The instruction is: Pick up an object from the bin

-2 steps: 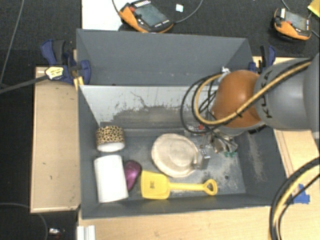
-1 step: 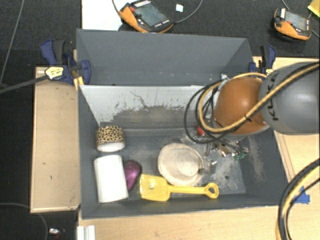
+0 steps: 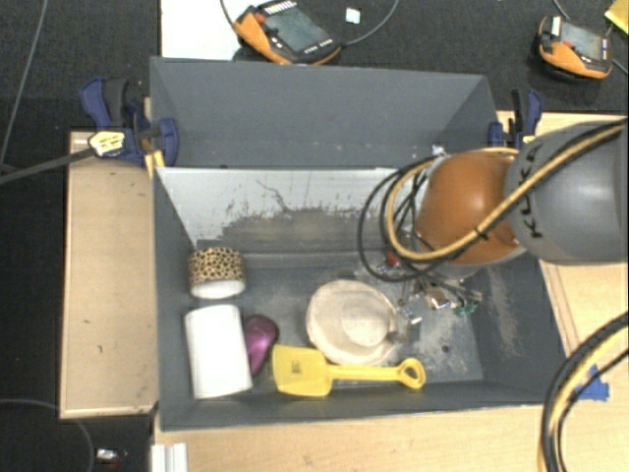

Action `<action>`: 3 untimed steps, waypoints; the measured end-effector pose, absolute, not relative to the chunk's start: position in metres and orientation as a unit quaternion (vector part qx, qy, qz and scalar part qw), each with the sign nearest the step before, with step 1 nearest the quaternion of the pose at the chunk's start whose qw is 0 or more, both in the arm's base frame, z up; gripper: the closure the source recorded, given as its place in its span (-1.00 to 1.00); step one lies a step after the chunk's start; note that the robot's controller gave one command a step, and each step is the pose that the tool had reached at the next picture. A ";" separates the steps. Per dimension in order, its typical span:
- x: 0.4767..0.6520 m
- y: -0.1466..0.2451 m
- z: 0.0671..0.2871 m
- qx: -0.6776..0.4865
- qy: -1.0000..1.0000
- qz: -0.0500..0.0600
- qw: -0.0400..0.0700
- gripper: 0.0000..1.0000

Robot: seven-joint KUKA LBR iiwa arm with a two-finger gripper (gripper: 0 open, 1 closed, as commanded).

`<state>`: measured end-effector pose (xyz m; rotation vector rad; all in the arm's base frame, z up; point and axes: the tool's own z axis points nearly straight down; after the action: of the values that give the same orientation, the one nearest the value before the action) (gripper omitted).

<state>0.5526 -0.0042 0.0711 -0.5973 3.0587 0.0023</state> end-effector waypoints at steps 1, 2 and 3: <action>0.565 0.021 0.071 -0.136 0.991 0.001 0.014 -1.00; 0.553 0.005 0.072 0.064 0.998 0.005 0.013 1.00; 0.553 0.005 0.072 0.064 0.998 0.005 0.013 1.00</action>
Offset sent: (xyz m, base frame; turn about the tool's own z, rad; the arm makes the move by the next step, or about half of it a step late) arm -0.0012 0.0081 -0.0011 0.5141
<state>0.5529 0.0046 0.0718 0.1984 3.1088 0.0151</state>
